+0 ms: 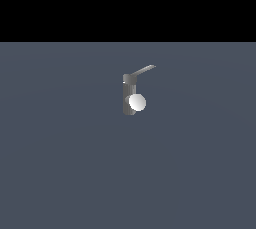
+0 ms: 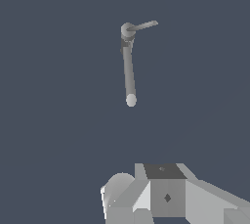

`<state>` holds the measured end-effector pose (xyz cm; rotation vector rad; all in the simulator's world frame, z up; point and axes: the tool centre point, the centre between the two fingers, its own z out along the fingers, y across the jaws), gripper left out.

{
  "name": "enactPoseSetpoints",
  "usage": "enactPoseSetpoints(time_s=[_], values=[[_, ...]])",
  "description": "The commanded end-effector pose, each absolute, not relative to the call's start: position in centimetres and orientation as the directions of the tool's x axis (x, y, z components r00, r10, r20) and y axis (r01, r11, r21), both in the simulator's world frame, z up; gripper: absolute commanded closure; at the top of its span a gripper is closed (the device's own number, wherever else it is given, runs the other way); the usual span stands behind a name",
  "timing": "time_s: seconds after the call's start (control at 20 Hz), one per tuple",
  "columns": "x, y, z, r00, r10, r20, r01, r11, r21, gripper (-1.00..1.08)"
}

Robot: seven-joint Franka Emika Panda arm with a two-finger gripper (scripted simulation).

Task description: Turn on the faucet by rotating a designated handle.

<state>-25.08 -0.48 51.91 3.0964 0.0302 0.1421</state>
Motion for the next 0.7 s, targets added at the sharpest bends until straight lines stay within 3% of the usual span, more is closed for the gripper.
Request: enactPoseSetpoints(time_s=[0.0,0.65], values=[[-25.1,-0.5,51.9,0.996,0.021,0.091,0.018,-0.999,0.043,1.08],[-22.7,0.8,49.7,0.993,-0.077,0.088,-0.08,-0.996,0.035,1.08]])
